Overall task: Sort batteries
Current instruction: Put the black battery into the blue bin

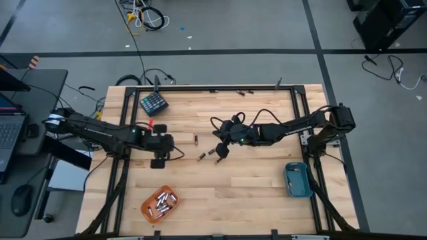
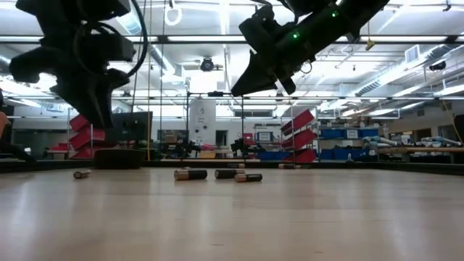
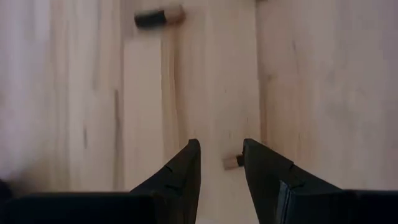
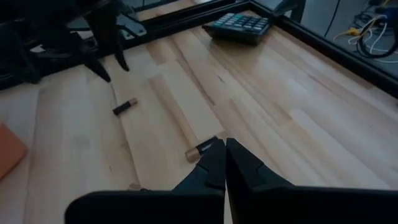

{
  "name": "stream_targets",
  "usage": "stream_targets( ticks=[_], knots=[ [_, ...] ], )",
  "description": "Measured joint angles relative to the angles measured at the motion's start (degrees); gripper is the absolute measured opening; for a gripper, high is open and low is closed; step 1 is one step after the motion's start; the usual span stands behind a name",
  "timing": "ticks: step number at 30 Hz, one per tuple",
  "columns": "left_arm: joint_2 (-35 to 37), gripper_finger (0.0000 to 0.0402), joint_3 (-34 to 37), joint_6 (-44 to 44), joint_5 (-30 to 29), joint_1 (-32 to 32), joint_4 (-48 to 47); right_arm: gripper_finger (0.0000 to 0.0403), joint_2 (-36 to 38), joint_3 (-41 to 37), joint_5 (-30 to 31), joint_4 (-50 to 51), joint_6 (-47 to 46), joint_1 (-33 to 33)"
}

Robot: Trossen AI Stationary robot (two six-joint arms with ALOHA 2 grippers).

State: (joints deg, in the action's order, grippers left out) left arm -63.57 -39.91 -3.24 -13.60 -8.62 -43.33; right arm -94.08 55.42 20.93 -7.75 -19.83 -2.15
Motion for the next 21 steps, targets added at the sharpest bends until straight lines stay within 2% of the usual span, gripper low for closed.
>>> stream_targets(
  ticks=[2,5,8,10,14,16,21],
  knots=[
    [-0.59,0.0119,-0.27,-4.46,0.29,0.0,-2.13,0.0,0.0,0.0,-0.01,0.06,-0.06,-0.35],
    [-0.44,0.0119,-0.36,-15.91,2.78,0.0,-6.85,0.0,0.0,0.0,-0.17,0.06,-0.11,-0.58],
    [-0.57,0.0119,-0.25,-33.04,5.57,-0.02,-14.5,0.0,0.0,0.0,-0.22,0.09,-0.6,-0.55],
    [-0.6,0.0119,-0.14,-44.96,3.57,-0.01,-17.13,0.0,0.0,0.0,-0.2,0.11,-1.15,-0.49],
    [-0.66,0.0119,1.96,-67.91,3.1,-0.63,-15.03,0.0,0.0,0.0,-0.2,0.13,-0.58,-0.57],
    [-0.66,0.0119,2.44,-72.88,3.07,-0.7,-12.67,0.0,0.0,0.0,-0.2,0.24,0.55,-0.55],
    [-0.66,0.0119,2.46,-77.7,4.97,-0.05,-11.81,0.0,0.0,0.0,-0.15,1.83,2.42,-0.97]
  ],
)
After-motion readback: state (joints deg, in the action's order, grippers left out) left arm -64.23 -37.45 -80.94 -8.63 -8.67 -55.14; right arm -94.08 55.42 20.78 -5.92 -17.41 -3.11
